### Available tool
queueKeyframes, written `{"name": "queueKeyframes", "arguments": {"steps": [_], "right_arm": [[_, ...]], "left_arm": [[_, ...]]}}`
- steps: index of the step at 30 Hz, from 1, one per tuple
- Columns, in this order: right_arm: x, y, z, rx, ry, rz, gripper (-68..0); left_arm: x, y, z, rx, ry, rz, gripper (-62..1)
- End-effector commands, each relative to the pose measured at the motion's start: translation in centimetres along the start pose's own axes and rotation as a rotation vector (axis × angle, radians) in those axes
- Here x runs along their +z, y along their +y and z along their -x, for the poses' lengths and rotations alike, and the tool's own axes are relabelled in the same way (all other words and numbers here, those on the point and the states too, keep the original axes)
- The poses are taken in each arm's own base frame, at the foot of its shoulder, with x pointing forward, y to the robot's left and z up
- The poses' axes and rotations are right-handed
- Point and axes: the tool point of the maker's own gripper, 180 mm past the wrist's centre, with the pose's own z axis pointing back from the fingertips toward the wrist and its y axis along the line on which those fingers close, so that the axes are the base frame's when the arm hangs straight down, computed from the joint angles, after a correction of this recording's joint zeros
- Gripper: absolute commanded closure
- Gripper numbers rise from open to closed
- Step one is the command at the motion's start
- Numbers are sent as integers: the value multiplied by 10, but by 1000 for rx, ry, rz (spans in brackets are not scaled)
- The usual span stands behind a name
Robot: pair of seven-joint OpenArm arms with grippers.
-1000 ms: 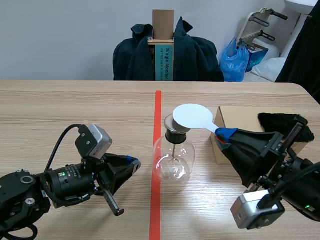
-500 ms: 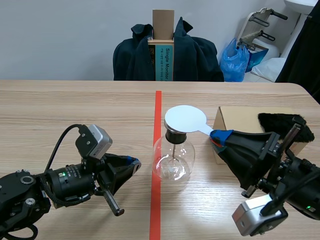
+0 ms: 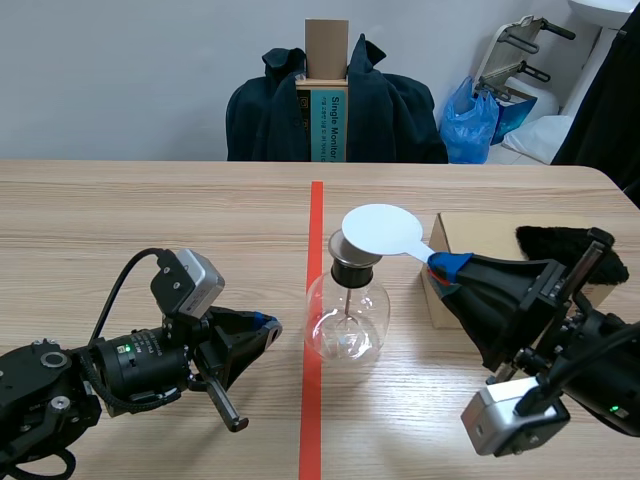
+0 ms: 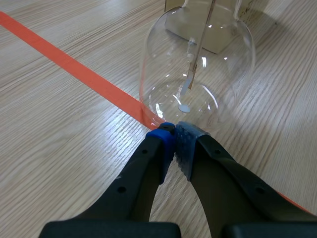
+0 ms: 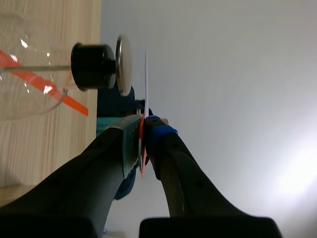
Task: Do the electroscope experiment.
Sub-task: 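Move the plate toward and away from the electroscope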
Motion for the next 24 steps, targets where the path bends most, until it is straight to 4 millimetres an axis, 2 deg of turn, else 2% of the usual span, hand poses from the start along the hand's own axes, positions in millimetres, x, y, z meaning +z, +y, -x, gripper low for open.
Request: {"name": "queueKeyframes", "arguments": {"steps": [1,8,16,19,24], "right_arm": [[-1,-7,10,20,30,19,-8],[3,-7,43,16,215,20,-8],[19,-6,77,-7,430,21,-8],[27,-16,87,-26,479,71,-8],[38,-51,103,-8,522,179,-8]], "left_arm": [[-4,-1,-13,0,-44,2,-27],[-4,-1,-13,0,-44,2,-27],[-4,-1,-13,0,-45,2,-27],[-4,-1,-13,0,-45,2,-27],[-4,-1,-13,0,-45,2,-27]]}}
